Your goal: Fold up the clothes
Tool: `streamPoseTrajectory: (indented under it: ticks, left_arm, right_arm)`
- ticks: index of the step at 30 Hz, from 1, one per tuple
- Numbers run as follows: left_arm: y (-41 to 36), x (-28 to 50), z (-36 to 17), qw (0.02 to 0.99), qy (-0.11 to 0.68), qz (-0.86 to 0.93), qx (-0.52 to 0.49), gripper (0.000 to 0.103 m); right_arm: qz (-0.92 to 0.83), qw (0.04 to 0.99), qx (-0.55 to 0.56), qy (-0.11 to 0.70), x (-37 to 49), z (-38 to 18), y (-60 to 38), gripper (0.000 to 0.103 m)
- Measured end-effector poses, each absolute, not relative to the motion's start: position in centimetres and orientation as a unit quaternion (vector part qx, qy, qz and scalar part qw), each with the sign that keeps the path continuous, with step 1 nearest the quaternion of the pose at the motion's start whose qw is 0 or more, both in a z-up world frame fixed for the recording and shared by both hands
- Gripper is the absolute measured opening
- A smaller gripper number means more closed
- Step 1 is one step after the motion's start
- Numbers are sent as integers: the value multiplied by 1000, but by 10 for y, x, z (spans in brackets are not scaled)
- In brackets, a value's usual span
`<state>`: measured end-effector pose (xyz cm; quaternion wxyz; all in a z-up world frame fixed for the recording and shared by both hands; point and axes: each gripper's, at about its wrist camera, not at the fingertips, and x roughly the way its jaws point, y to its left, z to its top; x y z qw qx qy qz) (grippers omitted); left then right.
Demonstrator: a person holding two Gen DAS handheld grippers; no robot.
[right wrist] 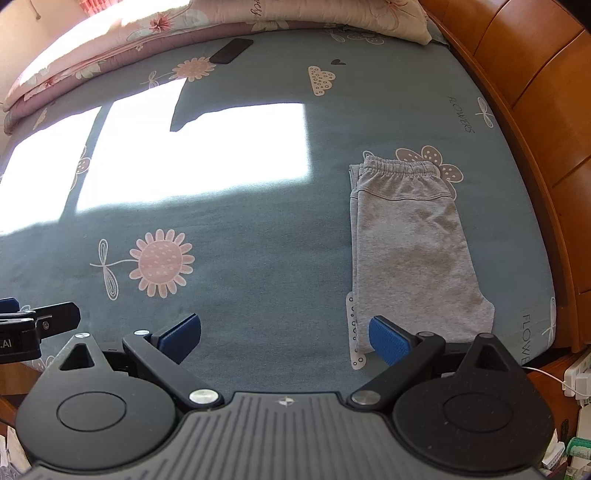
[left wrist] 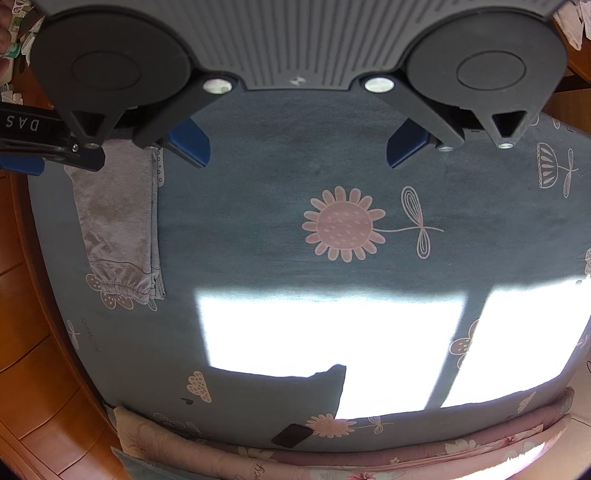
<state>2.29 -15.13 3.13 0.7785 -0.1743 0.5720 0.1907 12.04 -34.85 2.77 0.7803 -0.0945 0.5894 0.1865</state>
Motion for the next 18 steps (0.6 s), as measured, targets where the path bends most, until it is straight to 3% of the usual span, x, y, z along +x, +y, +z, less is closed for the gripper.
streamPoseTrajectory:
  ticks: [18]
  left_arm:
    - [-171,21,35,781,566,202,-172,102]
  right_arm:
    - [193,787,-96,578,118,32,-377,100]
